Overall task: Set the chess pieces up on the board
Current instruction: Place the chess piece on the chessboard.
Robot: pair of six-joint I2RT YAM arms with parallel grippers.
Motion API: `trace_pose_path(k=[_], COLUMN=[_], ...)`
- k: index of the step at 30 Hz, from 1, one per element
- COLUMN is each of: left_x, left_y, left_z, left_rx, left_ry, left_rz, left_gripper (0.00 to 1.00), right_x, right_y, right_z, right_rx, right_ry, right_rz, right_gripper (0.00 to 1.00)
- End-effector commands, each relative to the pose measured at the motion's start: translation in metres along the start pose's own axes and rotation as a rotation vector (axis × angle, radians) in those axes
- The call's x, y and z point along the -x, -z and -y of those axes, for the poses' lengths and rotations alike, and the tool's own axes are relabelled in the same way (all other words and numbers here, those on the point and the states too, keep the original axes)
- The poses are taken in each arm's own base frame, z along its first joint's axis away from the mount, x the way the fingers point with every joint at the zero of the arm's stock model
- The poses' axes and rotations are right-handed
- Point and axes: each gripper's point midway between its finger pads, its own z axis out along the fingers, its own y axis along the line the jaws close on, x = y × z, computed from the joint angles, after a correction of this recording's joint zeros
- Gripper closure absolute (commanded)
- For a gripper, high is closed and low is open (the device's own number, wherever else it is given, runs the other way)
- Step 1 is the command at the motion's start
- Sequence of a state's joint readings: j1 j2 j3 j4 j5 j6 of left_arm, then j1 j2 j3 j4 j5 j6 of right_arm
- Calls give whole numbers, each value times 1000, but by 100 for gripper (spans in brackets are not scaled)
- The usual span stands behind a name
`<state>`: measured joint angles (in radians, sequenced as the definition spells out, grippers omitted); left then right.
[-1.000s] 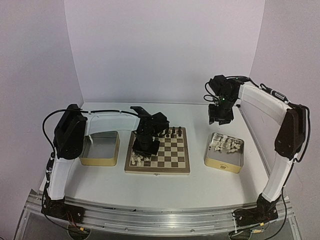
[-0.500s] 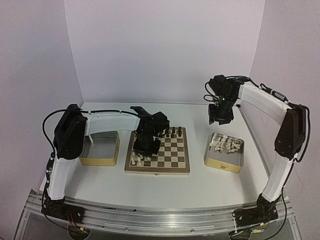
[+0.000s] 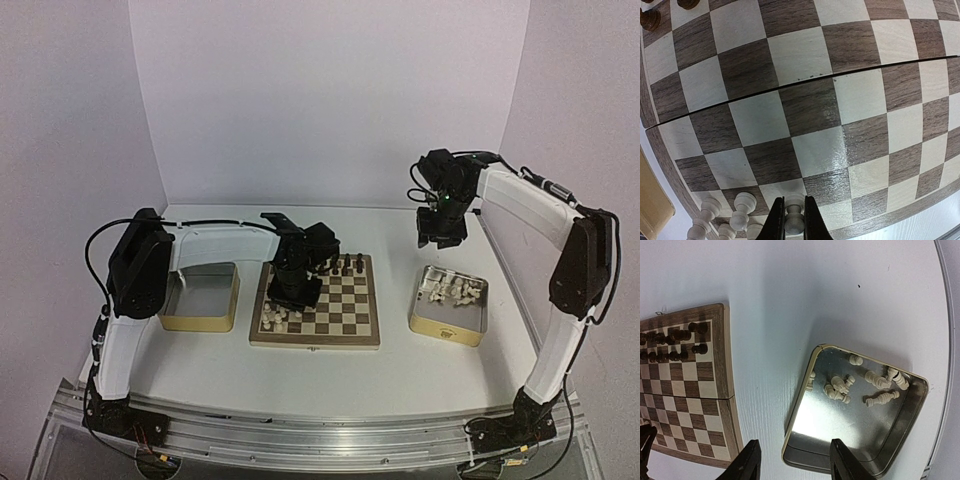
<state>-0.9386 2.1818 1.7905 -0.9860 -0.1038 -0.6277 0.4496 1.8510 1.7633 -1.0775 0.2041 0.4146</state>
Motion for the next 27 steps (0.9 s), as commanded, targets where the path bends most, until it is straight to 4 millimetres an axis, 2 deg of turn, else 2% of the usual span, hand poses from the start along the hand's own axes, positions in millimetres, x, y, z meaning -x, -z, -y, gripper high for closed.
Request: trace_pose_path(k=[1, 12, 18, 24, 27], left_x=[1, -4, -8, -6, -5], left_y=[-1, 2, -7, -7, -7], left_z=[-8, -10, -10, -10, -8], left_rx=[30, 32, 40, 37, 33], left_ry=[-6, -8, -9, -5, -6], left_rz=[4, -12, -29, -24, -22], left_gripper=[100, 100, 99, 92, 84], right_x=[9, 10, 11, 11, 11], right_y=[3, 2, 2, 2, 0], right_z=[-8, -8, -10, -10, -10], right_rx=[25, 23, 28, 26, 25], right_ry=[10, 9, 12, 14, 14], right_rz=[14, 12, 16, 15, 11], right_gripper=[54, 54, 54, 54, 54])
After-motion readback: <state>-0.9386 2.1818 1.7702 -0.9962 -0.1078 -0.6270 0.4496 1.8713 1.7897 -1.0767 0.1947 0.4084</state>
